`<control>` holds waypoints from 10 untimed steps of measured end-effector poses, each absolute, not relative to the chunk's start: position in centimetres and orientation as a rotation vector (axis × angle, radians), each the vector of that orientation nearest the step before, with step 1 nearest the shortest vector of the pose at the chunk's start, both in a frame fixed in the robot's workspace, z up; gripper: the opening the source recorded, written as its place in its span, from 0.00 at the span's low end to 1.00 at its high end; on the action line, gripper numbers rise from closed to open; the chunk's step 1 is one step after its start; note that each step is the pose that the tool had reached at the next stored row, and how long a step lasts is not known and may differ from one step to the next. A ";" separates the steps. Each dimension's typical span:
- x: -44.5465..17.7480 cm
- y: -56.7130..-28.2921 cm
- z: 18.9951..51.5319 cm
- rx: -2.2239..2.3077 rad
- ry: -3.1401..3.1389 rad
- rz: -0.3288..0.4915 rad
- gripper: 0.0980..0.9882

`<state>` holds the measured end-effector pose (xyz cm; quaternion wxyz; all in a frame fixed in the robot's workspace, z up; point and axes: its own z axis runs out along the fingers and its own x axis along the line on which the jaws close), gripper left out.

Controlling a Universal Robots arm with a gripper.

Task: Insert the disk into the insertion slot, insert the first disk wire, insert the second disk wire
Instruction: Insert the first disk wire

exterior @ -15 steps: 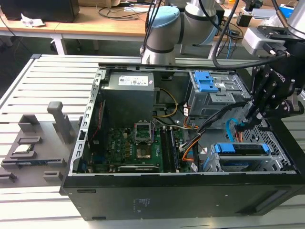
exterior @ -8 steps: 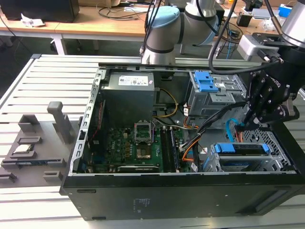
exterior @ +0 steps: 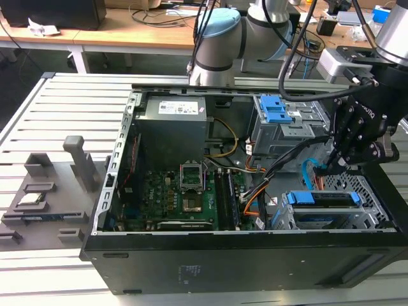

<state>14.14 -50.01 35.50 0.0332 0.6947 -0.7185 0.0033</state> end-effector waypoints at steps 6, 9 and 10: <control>14.1 -51.3 35.5 2.138 -2.211 0.010 0.07; 14.1 -53.0 35.4 2.138 -2.211 0.010 0.07; 14.1 -53.0 35.3 2.138 -2.211 0.010 0.07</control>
